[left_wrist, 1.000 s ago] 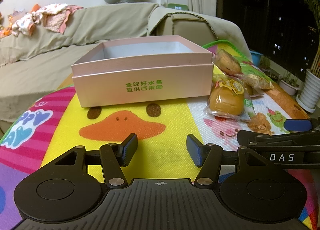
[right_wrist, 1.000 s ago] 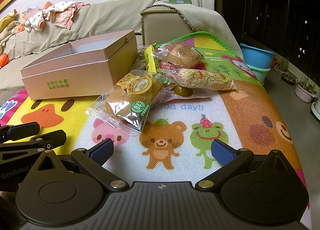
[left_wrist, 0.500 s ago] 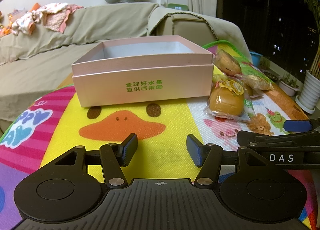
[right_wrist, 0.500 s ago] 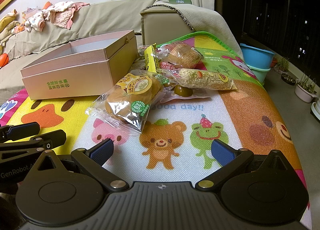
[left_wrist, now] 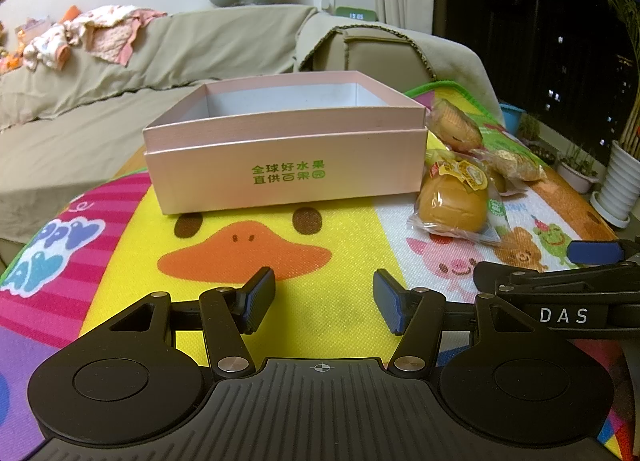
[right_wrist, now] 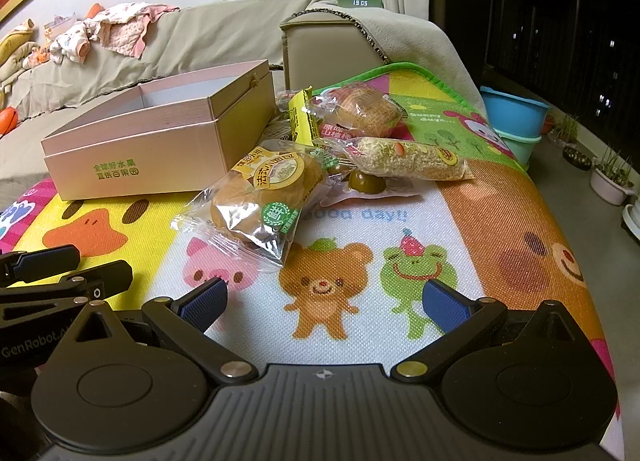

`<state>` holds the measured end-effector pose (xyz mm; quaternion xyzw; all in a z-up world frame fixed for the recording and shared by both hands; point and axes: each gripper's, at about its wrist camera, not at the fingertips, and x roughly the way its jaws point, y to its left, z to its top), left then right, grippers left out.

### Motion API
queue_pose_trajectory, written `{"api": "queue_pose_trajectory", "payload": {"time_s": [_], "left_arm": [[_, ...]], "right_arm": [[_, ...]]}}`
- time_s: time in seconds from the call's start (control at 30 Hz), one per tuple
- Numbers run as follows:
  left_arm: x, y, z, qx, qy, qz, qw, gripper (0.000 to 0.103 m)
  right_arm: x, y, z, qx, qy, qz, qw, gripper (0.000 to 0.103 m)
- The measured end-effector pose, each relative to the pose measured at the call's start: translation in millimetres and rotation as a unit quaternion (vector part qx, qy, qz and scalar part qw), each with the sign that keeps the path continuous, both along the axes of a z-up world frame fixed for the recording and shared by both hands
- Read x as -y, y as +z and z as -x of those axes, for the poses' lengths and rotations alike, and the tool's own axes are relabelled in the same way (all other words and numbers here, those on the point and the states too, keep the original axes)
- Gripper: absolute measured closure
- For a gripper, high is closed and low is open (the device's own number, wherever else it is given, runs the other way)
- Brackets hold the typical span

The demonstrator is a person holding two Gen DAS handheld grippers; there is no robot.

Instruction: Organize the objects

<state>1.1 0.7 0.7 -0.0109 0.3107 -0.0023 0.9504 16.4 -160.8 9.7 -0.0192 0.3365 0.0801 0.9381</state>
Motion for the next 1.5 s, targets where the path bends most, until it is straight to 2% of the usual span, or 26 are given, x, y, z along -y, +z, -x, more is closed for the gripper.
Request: {"api": "queue_pose_trajectory", "payload": {"time_s": [0.27,0.43,0.57,0.67,0.77,0.87,0.97,1.03,1.1,1.2,1.37,1.43,1.5], "left_arm": [[1.5,0.1,0.8,0.000,0.000,-0.009,1.0000,0.041],[2.1,0.3,1.2,0.000,0.000,-0.009,1.0000,0.041],[2.0,1.2,0.5,0.000,0.001,-0.005,1.0000,0.041],[-1.0,3.4,1.1,-0.002,0.001,0.002,1.0000,0.044],[-10.9,16.7,2.2,-0.001,-0.009,0.003,1.0000,0.045],[-31.9,45.6,2.5,0.032,-0.015,0.008,0.9993,0.045],[-62.3,75.9,-14.9,0.077,0.012,0.008,0.9969,0.045],[-83.4,86.6,-41.6,0.083,0.043,0.009,0.9956,0.045],[-98.7,85.0,-74.1,0.055,0.071,0.005,0.9959,0.045],[-109.5,73.5,-112.4,0.006,0.071,0.021,0.9972,0.045],[-121.1,52.7,-146.2,-0.028,0.071,0.056,0.9955,0.048],[-123.7,43.8,-150.2,-0.039,0.068,0.071,0.9944,0.056],[-123.4,39.1,-148.0,-0.036,0.067,0.064,0.9950,0.067]], "right_arm": [[-2.3,0.8,-2.2,-0.003,0.001,0.001,1.000,0.000],[1.1,6.6,-12.1,-0.045,0.013,0.003,0.999,0.000],[-4.0,7.1,-13.0,-0.054,0.006,0.016,0.998,0.000],[-0.8,10.3,-20.8,-0.075,0.024,0.018,0.997,0.000],[0.7,12.4,-25.4,-0.085,0.033,0.014,0.996,0.000],[-1.1,16.4,-28.2,-0.086,0.048,0.012,0.995,0.000],[0.3,33.3,-24.6,-0.056,0.043,-0.013,0.997,0.000],[-0.5,46.2,-22.7,-0.030,0.039,-0.022,0.999,0.000],[-2.7,56.6,-29.0,-0.025,0.037,-0.021,0.999,0.000],[-3.4,62.5,-46.2,-0.042,0.032,-0.019,0.998,0.000],[-2.3,50.1,-71.9,-0.089,0.023,-0.031,0.995,0.000],[-6.8,40.7,-77.1,-0.100,0.027,-0.032,0.994,0.000],[-12.1,33.4,-81.4,-0.104,0.032,-0.029,0.994,0.000]]}}
